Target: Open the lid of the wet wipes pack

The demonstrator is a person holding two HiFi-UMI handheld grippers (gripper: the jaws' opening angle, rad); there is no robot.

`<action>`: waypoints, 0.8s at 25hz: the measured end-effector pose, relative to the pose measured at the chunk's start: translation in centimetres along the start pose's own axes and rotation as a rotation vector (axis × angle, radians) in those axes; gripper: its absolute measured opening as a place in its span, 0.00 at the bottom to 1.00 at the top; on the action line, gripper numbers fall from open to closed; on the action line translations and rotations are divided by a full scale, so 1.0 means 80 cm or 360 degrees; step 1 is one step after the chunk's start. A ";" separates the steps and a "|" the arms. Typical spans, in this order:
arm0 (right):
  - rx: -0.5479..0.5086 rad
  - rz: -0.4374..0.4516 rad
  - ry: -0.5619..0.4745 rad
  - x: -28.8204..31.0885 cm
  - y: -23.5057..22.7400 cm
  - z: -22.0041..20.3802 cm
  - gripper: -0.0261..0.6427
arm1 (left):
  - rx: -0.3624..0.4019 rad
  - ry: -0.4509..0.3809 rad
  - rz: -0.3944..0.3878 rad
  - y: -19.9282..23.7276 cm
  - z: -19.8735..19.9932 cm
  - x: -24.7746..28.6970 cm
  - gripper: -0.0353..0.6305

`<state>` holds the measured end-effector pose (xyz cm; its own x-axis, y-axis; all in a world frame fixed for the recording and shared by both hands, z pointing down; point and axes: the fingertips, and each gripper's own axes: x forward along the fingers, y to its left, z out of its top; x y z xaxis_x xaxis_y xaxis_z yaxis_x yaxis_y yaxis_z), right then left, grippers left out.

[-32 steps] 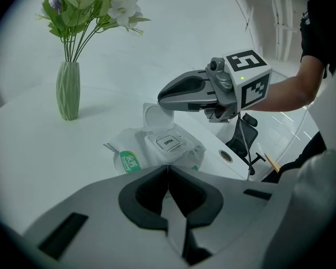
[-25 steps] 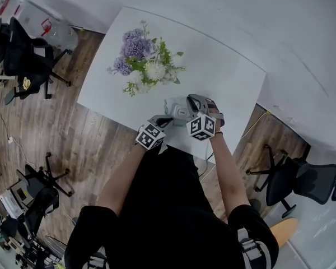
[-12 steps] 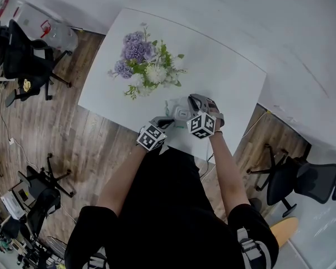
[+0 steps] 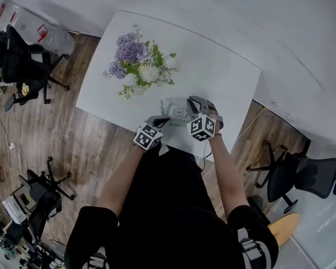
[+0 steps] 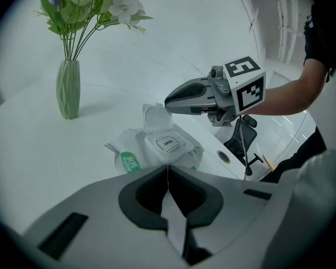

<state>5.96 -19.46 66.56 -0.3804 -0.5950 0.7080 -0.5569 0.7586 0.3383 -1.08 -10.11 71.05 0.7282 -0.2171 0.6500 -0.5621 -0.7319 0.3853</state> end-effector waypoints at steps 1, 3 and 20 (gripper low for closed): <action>0.0004 -0.0002 -0.0001 -0.003 0.001 -0.002 0.11 | -0.0005 -0.0010 0.0010 -0.001 0.001 -0.003 0.09; 0.0011 -0.0007 -0.0004 -0.010 0.003 -0.003 0.11 | -0.0013 -0.0027 0.0034 -0.002 0.003 -0.010 0.09; 0.0052 -0.0060 -0.0076 -0.056 0.030 0.007 0.11 | 0.0030 -0.0201 0.0154 -0.022 0.027 -0.073 0.09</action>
<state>5.92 -15.15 63.83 -0.3932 -0.6355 0.6645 -0.5949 0.7268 0.3432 -3.50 -8.94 65.20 0.7151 -0.3660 0.5955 -0.6256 -0.7152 0.3117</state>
